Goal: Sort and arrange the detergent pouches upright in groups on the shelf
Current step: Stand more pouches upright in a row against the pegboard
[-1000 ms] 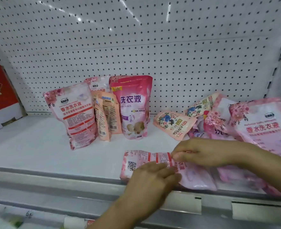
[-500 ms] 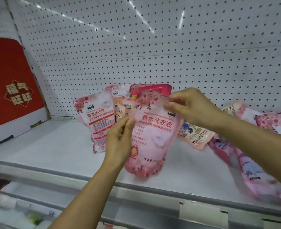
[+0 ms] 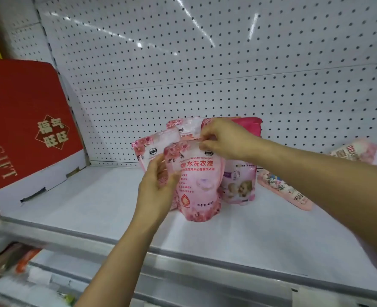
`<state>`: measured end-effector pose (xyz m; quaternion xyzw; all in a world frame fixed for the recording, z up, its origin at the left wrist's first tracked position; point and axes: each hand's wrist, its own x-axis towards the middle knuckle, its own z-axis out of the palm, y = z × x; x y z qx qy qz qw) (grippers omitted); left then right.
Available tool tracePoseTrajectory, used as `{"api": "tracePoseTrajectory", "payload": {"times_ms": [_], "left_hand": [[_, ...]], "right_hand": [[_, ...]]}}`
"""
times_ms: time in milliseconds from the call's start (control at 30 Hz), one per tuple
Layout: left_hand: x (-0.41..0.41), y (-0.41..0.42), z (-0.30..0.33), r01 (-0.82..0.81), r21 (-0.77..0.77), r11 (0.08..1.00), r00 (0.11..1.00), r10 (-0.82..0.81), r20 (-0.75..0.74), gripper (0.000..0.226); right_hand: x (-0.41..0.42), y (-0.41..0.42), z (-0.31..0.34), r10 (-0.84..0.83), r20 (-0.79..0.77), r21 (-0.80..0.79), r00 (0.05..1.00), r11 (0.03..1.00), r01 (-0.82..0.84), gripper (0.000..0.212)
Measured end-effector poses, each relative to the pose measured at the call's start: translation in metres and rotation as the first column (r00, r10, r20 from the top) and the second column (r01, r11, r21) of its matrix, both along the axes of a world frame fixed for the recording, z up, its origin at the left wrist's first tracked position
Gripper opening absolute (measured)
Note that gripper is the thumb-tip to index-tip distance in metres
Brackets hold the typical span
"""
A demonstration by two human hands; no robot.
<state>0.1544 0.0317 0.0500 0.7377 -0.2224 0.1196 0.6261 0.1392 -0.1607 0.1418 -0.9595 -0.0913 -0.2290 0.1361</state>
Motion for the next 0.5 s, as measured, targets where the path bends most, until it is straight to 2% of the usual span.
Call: {"api": "tracePoseTrajectory", "payload": {"times_ms": [100,167,233,267,333,400,467,500], "left_hand": [[0.004,-0.001,0.001,0.027,0.012,1.000,0.999,-0.028,0.028,0.046],[0.007,-0.004,0.000,-0.013,0.029,0.999,0.998,0.011,0.058,0.056],[0.001,-0.009,0.001,-0.072,-0.008,0.997,0.988,0.073,0.138,0.060],[-0.003,-0.012,0.001,-0.103,-0.047,0.994,0.971,0.111,0.213,0.060],[-0.014,-0.019,0.001,-0.148,-0.118,0.982,0.886,0.185,0.425,0.055],[-0.026,-0.028,-0.003,-0.130,-0.104,0.986,0.775,0.167,0.610,0.045],[-0.036,-0.038,-0.012,-0.032,-0.012,0.999,0.724,0.032,0.689,0.032],[-0.040,-0.044,-0.017,0.025,0.053,0.998,0.709,-0.055,0.703,0.026]], "right_hand": [[-0.018,-0.016,0.000,0.026,0.000,0.247,1.000,0.969,-0.025,0.020],[-0.037,-0.038,-0.003,-0.037,0.055,0.413,0.998,0.911,0.011,0.023],[-0.053,-0.070,-0.010,-0.165,0.028,0.505,0.986,0.854,0.128,0.028],[-0.059,-0.088,-0.019,-0.235,-0.038,0.497,0.971,0.839,0.223,0.027],[-0.066,-0.123,-0.044,-0.381,-0.239,0.336,0.893,0.830,0.445,0.027],[-0.067,-0.147,-0.073,-0.539,-0.467,0.004,0.701,0.792,0.611,0.048],[-0.065,-0.160,-0.095,-0.651,-0.564,-0.308,0.508,0.737,0.602,0.079],[-0.065,-0.162,-0.102,-0.674,-0.584,-0.414,0.452,0.727,0.548,0.092]]}}
